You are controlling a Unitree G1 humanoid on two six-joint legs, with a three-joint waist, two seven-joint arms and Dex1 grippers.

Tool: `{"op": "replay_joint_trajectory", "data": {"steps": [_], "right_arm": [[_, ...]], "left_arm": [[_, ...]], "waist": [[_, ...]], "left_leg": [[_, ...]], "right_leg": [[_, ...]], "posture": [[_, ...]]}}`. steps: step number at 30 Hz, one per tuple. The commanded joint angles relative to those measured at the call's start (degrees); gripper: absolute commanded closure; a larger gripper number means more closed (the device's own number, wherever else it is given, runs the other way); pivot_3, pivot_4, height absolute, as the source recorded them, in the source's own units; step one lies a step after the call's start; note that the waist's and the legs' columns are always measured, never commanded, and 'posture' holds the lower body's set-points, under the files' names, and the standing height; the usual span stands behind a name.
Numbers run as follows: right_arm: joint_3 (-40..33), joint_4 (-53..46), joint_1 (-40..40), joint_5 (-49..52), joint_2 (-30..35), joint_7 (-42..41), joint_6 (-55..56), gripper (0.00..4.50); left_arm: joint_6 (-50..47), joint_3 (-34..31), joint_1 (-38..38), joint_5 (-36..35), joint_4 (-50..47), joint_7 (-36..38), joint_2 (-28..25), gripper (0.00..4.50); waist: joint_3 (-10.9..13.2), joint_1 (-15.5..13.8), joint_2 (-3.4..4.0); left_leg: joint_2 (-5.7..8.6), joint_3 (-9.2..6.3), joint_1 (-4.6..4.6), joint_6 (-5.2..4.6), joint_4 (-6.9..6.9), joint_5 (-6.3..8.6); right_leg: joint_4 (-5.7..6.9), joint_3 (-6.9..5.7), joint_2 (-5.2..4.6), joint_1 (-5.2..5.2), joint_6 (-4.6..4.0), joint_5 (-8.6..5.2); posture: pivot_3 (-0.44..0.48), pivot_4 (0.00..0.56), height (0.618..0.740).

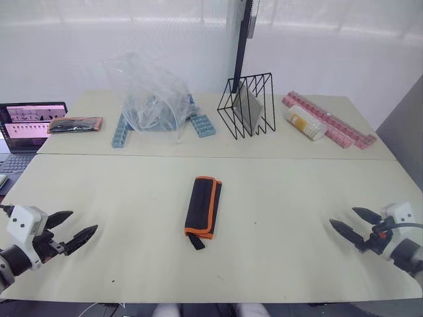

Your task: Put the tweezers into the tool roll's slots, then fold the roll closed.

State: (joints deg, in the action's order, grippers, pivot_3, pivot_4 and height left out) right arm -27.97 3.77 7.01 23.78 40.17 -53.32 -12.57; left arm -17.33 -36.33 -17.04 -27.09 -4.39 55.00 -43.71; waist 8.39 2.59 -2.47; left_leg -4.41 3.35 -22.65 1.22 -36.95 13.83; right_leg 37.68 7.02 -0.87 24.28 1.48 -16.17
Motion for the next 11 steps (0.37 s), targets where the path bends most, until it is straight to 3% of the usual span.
{"op": "replay_joint_trajectory", "data": {"steps": [1, 11], "right_arm": [[-0.34, -1.47, -0.18, 0.87, 0.98, -0.25, 0.40, 0.01], [-0.11, -3.04, 1.06, 1.19, 0.59, 0.20, -0.23, 0.01]], "left_arm": [[-0.11, -1.29, -0.36, -0.51, -0.58, 0.00, -1.11, 0.00], [0.30, -0.27, 0.10, 0.27, -0.28, -0.11, -1.41, 0.00]], "waist": [[0.00, -0.03, 0.00], [-0.01, -0.14, -0.01]], "left_leg": [[0.00, 0.00, 0.00, 0.00, 0.00, 0.00], [0.01, 0.00, 0.01, 0.00, -0.02, 0.00]], "right_leg": [[0.00, 0.00, 0.00, 0.00, 0.00, 0.00], [0.02, -0.01, 0.00, -0.03, -0.12, 0.08]], "posture": [[0.000, 0.150, 0.714], [0.000, 0.150, 0.714]]}}
